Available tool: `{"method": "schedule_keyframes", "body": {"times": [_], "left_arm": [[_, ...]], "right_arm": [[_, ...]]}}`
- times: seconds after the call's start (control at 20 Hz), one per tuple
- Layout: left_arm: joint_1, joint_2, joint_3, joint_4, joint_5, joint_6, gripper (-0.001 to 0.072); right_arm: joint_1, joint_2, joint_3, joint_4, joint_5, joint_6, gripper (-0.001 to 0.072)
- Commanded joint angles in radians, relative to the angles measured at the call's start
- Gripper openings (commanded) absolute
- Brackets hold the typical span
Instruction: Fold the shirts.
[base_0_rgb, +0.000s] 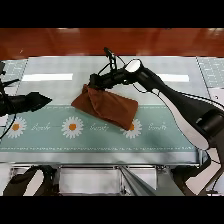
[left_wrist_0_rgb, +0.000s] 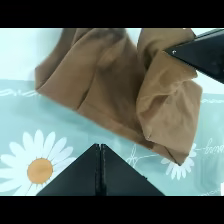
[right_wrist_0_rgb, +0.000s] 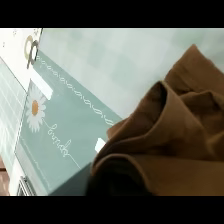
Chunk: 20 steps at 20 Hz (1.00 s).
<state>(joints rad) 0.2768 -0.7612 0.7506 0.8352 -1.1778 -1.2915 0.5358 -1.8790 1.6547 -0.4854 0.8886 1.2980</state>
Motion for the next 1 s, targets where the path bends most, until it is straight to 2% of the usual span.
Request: {"method": "schedule_keyframes", "body": {"times": [0.0,0.1,0.15,0.25,0.4,0.45,0.55,0.6,0.7,0.75,0.8,0.85,0.95], "left_arm": [[-0.009,0.010,-0.059,-0.006,0.045,0.001,0.0020],[-0.013,0.010,-0.066,-0.005,0.097,0.005,0.0020],[0.002,0.011,-0.056,-0.005,0.164,0.024,0.0021],[0.058,0.011,0.003,-0.032,0.247,-0.013,0.0020],[0.110,0.014,0.085,-0.077,0.208,-0.021,0.0021],[0.109,0.014,0.090,-0.077,0.160,-0.021,0.0020],[0.092,0.013,0.069,-0.076,0.048,-0.017,0.0021],[0.074,0.013,0.046,-0.076,0.014,-0.014,0.0020],[0.030,0.013,-0.011,-0.076,-0.002,0.005,0.0020],[0.007,0.013,-0.039,-0.076,0.002,0.005,0.0021],[-0.017,0.013,-0.069,-0.077,0.015,0.005,0.0021],[-0.039,0.013,-0.092,-0.077,0.033,0.005,0.0020],[-0.082,0.012,-0.131,-0.077,0.075,0.005,0.0021]], "right_arm": [[0.015,-0.051,0.026,0.050,0.021,-0.008,0.0410],[-0.018,-0.034,0.026,0.048,0.126,-0.008,0.0410],[-0.056,-0.015,0.026,0.047,0.201,0.001,0.0410],[-0.163,0.044,0.026,0.016,0.385,0.026,0.0409],[-0.331,0.219,0.022,-0.199,0.621,0.051,0.0409],[-0.370,0.303,-0.005,-0.296,0.642,0.043,0.0409],[-0.432,0.524,-0.159,-0.532,0.564,0.062,0.0409],[-0.451,0.636,-0.275,-0.644,0.473,0.116,0.0409],[-0.483,0.857,-0.580,-0.801,0.241,0.314,0.0411],[-0.506,0.948,-0.746,-0.778,0.120,0.404,0.0411],[-0.524,1.004,-0.884,-0.704,0.028,0.426,0.0411],[-0.537,1.028,-1.010,-0.595,-0.041,0.417,0.0411],[-0.536,0.990,-1.174,-0.392,-0.115,0.328,0.0411]]}}
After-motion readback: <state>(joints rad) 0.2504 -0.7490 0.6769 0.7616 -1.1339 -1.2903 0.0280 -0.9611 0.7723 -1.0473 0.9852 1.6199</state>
